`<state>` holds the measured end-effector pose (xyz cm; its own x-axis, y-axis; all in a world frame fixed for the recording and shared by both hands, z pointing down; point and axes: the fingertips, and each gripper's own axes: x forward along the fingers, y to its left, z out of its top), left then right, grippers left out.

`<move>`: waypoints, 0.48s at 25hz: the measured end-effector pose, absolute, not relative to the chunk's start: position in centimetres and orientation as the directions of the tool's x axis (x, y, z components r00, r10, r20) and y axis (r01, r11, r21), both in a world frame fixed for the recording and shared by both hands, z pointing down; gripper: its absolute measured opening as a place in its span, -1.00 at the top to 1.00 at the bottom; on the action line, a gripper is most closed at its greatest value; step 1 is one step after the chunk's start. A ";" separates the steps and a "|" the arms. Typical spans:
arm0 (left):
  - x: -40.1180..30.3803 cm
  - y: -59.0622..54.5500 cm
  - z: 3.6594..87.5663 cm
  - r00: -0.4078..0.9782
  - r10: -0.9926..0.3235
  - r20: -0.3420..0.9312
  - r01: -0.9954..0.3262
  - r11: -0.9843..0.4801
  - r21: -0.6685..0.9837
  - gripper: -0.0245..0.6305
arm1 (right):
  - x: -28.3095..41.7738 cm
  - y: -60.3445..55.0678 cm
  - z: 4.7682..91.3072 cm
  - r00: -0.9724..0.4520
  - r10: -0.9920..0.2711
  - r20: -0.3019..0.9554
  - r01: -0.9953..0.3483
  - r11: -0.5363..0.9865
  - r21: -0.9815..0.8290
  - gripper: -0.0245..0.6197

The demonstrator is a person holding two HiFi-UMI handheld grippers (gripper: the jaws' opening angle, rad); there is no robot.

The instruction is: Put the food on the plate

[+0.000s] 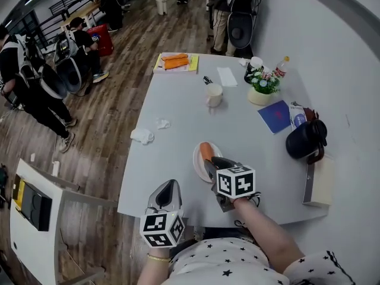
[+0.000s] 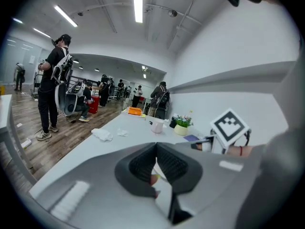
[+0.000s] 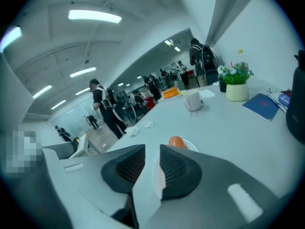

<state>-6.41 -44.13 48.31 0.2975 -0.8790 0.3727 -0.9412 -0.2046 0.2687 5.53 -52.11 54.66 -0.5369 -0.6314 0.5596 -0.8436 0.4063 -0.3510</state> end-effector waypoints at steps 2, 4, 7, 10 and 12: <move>-5.8 -43.9 47.9 0.306 -0.882 0.357 -0.939 -0.219 0.264 0.90 | 5.1 -50.1 51.9 -0.583 -0.673 0.455 -0.812 0.487 -0.321 0.88; -5.1 -43.5 47.5 0.320 -0.883 0.342 -0.936 -0.239 0.259 0.90 | 5.2 -48.0 50.3 -0.580 -0.711 0.399 -0.815 0.518 -0.262 0.92; -3.8 -42.6 47.2 0.349 -0.879 0.326 -0.928 -0.276 0.249 0.90 | 5.6 -45.0 49.3 -0.558 -0.744 0.368 -0.829 0.516 -0.214 0.93; -2.6 -41.7 47.2 0.377 -0.869 0.320 -0.920 -0.312 0.236 0.90 | 6.0 -43.1 49.0 -0.538 -0.763 0.359 -0.843 0.500 -0.199 0.93; -1.8 -41.2 47.3 0.392 -0.862 0.320 -0.915 -0.331 0.230 0.90 | 6.2 -42.4 48.6 -0.533 -0.771 0.349 -0.846 0.496 -0.196 0.93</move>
